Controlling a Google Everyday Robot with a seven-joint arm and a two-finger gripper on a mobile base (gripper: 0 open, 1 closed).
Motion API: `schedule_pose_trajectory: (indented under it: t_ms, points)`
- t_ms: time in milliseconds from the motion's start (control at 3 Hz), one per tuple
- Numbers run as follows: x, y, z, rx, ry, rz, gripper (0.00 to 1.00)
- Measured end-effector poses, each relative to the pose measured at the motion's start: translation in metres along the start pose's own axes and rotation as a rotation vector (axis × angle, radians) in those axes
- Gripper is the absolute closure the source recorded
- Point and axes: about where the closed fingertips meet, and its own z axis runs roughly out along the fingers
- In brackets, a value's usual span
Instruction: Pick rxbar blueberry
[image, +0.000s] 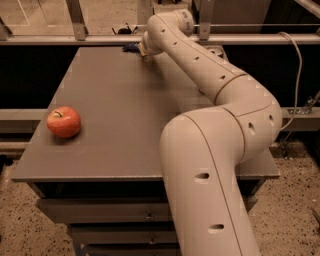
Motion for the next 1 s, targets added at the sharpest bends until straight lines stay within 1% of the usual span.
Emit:
schedule_pose_trajectory:
  t_ms: [333, 667, 1000]
  points:
    - [-0.003, 0.002, -0.008, 0.0, -0.009, 0.005, 1.0]
    - [-0.017, 0.009, -0.024, -0.003, -0.045, -0.026, 1.0]
    - [-0.043, 0.021, -0.059, -0.005, -0.111, -0.114, 1.0]
